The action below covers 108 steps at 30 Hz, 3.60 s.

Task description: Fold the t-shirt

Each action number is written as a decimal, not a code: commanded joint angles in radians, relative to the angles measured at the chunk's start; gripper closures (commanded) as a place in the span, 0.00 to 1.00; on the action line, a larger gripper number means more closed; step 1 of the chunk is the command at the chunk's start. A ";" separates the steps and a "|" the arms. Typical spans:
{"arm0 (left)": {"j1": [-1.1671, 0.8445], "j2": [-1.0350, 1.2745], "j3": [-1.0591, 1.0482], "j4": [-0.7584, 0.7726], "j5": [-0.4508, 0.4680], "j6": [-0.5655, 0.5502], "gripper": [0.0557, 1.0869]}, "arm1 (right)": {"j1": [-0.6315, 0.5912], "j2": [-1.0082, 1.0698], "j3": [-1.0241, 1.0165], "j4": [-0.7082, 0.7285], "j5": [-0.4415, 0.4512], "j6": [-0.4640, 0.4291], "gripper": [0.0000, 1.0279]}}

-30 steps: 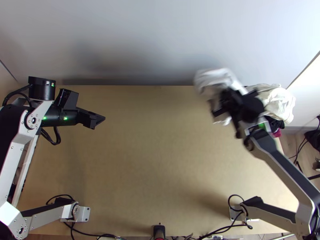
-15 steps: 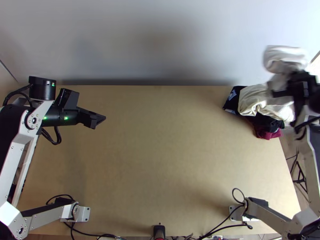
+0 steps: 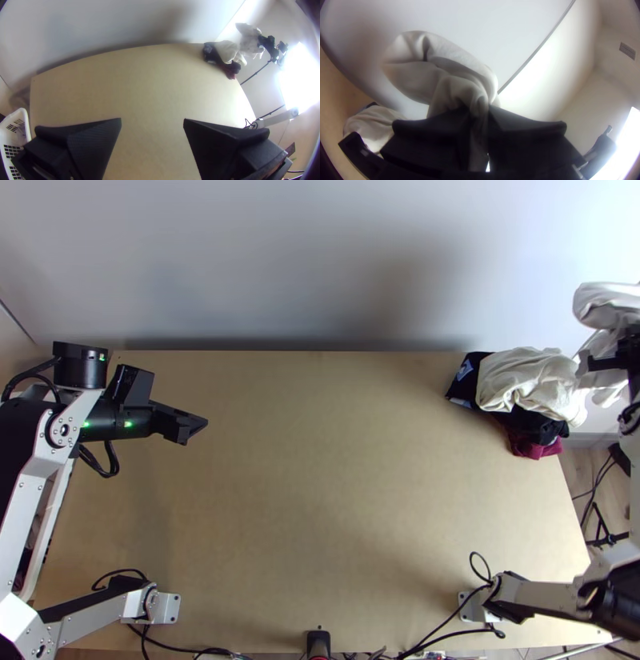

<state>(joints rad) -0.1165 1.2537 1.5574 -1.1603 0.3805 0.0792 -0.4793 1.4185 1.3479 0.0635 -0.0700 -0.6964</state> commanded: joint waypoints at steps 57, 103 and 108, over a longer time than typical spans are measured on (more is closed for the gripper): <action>0.106 -0.172 -0.152 -0.091 0.000 0.033 0.10 | 0.292 0.390 0.214 -0.051 0.142 0.502 0.04; 0.087 -0.269 -0.165 0.048 -0.135 -0.065 0.05 | 0.476 -0.046 0.008 -0.222 0.130 0.591 0.04; 0.090 -0.395 -0.263 0.172 -0.272 -0.076 0.05 | 0.573 -0.150 -0.084 -0.347 0.128 0.655 0.04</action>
<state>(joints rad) -0.0296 0.9752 1.3861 -1.1011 0.2432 0.0174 -0.0280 1.4010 1.3128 -0.1619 0.0605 -0.1158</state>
